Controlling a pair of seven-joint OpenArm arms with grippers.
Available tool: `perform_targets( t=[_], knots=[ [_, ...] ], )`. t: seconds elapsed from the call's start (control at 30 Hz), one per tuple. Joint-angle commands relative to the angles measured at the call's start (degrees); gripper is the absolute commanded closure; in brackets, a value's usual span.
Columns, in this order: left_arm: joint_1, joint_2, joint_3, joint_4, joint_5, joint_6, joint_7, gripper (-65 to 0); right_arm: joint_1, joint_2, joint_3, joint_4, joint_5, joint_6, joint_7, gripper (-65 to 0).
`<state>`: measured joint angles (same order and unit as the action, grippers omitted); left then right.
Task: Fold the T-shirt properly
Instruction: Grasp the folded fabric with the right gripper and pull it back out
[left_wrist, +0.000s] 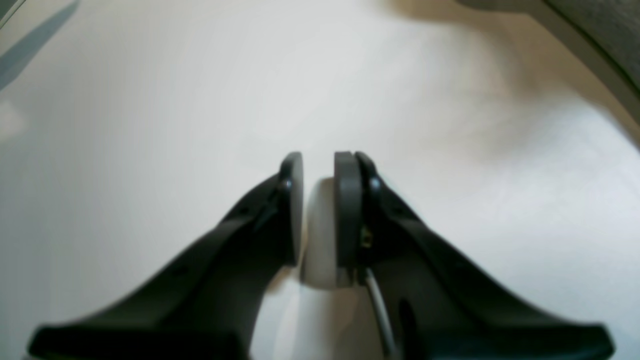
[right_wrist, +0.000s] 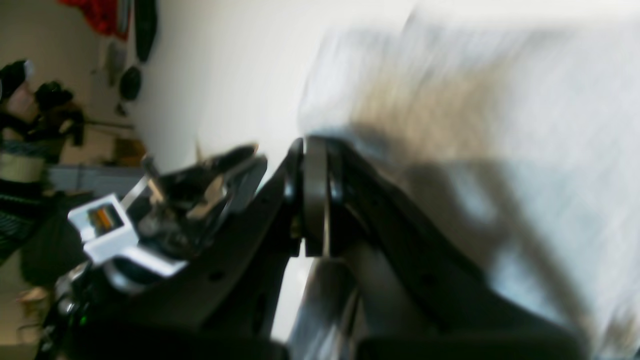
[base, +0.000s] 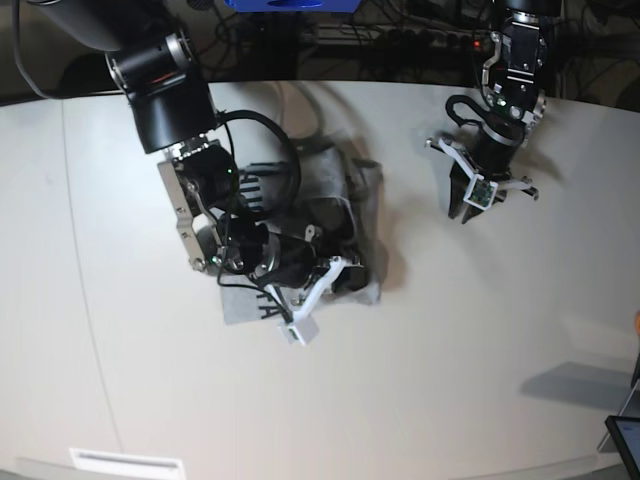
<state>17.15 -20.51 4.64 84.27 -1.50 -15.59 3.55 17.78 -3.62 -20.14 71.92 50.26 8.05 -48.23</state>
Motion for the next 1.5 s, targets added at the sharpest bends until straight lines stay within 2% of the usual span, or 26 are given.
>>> perform_targets(
  t=[0.0, 0.17, 0.3, 0.47, 0.57, 0.73, 0.87, 1.07, 1.3, 1.47],
  knots=[
    [0.7, -0.6, 0.1, -0.4, 1.5, -0.9, 3.9, -10.6, 1.6, -0.7, -1.0, -0.1, 1.1, 0.6, 1.0, -0.1],
    [0.7, -0.7, 0.1, -0.4, 1.5, -0.9, 4.0, -10.6, 3.5, -0.9, -4.8, -4.8, 1.1, 0.6, 3.3, -0.1],
    [0.7, -0.7, 0.1, -0.5, 1.6, -0.9, 4.0, -10.6, 4.2, -0.5, -6.1, -1.0, 1.3, 0.5, 3.2, -0.1],
    [0.7, -0.6, 0.1, -0.5, 1.5, -0.9, 4.0, -10.6, 4.5, 0.5, -2.6, 7.2, 1.2, 0.5, -3.9, -0.1],
    [0.7, -0.6, 0.1, -0.5, 1.5, -0.9, 4.0, -10.6, 4.2, 2.4, 0.6, 9.9, 1.2, 0.3, -5.0, -0.1],
    [0.7, -0.6, 0.1, -0.5, 1.5, -0.9, 4.0, -10.6, 2.6, 7.6, 4.3, 9.7, 1.2, -5.7, -4.7, -0.1],
    [0.6, -0.5, 0.1, -0.5, 1.5, -0.9, 4.1, -10.6, 1.4, 9.8, 4.5, 8.0, 1.2, -5.7, -4.6, -0.1],
    [0.1, -0.2, 0.1, -0.4, 1.5, -0.9, 4.1, -10.6, 0.8, 9.0, 4.1, 4.5, 1.2, -5.6, -3.0, -0.1],
    [0.5, -0.2, 0.1, -0.4, 1.5, -0.9, 4.1, -10.6, 0.8, 4.6, 3.9, 4.3, 1.2, -5.6, -2.6, -0.1],
    [0.6, -0.4, 0.1, -0.4, 1.5, -0.9, 4.1, -10.6, 0.8, 2.8, 3.9, 3.4, 1.2, -5.8, -2.6, -0.1]
  ],
)
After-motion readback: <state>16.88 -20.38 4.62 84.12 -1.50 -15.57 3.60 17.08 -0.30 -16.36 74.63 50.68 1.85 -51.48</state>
